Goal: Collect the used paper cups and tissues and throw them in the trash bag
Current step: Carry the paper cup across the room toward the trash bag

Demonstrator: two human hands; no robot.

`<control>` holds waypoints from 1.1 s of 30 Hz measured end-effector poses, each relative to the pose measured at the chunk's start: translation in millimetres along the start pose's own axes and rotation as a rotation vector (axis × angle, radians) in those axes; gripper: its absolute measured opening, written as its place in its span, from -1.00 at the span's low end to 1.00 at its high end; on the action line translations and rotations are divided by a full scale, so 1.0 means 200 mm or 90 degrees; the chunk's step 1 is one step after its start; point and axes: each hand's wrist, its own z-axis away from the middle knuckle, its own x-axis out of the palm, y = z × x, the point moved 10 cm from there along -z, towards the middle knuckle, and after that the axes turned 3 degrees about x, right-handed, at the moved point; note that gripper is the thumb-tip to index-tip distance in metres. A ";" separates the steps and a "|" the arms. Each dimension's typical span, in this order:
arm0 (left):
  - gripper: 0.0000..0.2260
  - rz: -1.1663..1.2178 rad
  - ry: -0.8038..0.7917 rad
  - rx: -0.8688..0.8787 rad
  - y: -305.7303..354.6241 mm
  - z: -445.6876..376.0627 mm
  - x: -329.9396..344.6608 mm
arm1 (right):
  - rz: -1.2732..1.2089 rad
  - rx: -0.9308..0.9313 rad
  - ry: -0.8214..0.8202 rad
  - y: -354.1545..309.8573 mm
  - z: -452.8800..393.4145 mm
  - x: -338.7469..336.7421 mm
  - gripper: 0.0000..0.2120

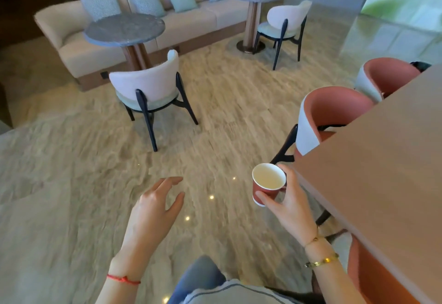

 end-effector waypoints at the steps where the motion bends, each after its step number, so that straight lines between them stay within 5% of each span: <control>1: -0.71 0.000 -0.001 0.005 0.00 -0.11 0.02 | -0.002 0.001 0.001 0.00 -0.11 0.01 -0.31; 14: -0.71 0.015 -0.038 0.092 -0.04 -1.70 0.34 | 0.007 0.008 0.059 0.14 -1.55 0.24 -0.32; 33: -0.69 0.048 -0.183 0.260 0.38 -3.71 0.95 | 0.013 0.117 0.219 0.48 -3.20 0.02 -0.31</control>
